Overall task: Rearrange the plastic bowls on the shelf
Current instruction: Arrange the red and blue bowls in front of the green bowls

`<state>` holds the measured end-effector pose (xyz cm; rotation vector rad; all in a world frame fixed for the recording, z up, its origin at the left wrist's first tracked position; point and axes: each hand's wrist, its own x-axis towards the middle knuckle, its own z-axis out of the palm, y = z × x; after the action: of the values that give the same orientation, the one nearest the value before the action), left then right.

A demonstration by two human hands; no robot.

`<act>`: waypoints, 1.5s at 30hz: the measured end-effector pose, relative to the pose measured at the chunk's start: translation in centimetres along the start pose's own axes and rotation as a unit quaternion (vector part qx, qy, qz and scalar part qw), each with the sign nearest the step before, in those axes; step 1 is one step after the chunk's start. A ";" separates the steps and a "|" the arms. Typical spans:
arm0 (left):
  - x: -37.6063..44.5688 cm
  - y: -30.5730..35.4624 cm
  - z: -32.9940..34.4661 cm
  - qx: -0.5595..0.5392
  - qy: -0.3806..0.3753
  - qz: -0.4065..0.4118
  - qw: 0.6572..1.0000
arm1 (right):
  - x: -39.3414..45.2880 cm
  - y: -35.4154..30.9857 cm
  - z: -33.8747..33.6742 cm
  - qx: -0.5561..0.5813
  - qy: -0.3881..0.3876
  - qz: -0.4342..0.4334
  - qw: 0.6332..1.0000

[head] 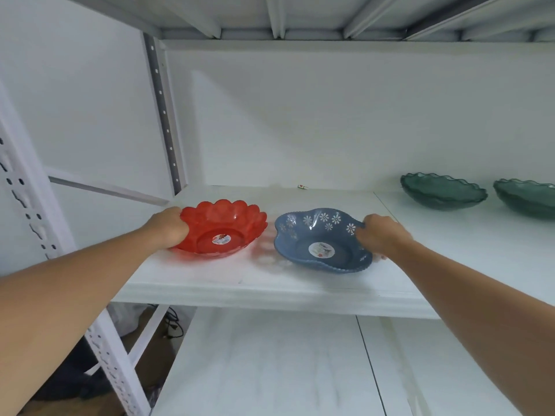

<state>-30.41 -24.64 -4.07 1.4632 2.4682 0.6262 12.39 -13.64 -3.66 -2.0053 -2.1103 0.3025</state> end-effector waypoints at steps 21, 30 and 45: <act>-1.3 21.6 5.8 -0.133 0.002 0.170 0.976 | -2.5 17.7 -8.3 0.128 0.078 0.124 0.981; -8.8 37.3 12.8 -0.162 -0.009 0.178 0.971 | -4.0 35.1 -13.2 0.129 0.096 0.178 0.971; -11.1 49.9 21.7 -0.227 -0.054 0.135 0.963 | -1.4 51.4 -19.5 0.234 0.108 0.239 0.936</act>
<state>22.45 -7.95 -1.05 1.5925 1.8859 1.0495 67.24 -12.38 -0.07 -2.0967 -1.2468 0.5689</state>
